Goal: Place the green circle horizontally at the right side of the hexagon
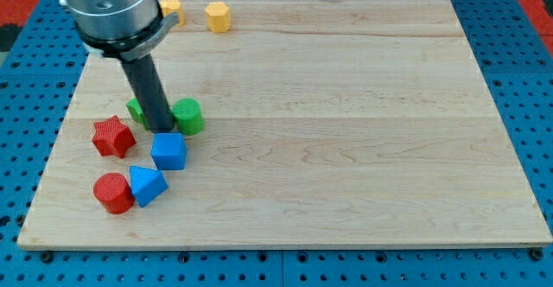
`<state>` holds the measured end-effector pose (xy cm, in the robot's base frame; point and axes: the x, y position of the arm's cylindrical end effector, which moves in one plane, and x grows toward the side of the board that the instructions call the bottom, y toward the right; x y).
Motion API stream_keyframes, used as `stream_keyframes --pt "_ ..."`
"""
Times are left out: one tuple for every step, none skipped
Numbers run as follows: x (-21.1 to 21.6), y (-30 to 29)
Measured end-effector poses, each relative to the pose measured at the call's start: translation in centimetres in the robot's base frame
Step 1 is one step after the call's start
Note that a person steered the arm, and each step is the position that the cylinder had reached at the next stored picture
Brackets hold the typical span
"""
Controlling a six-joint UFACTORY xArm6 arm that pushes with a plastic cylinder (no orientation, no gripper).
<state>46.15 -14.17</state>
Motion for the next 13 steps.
stream_keyframes --pt "0.0 3.0" --pt "-3.6 6.1" --pt "-9.5 11.3" --pt "-5.8 13.5" --pt "-2.2 14.7" --pt "-7.3 16.8" --pt "-14.5 18.2" --pt "-17.7 20.3" --pt "-13.0 20.7" --pt "-15.1 16.9" --pt "-19.8 17.6" --pt "-16.8 18.9" --pt "-16.0 11.3"
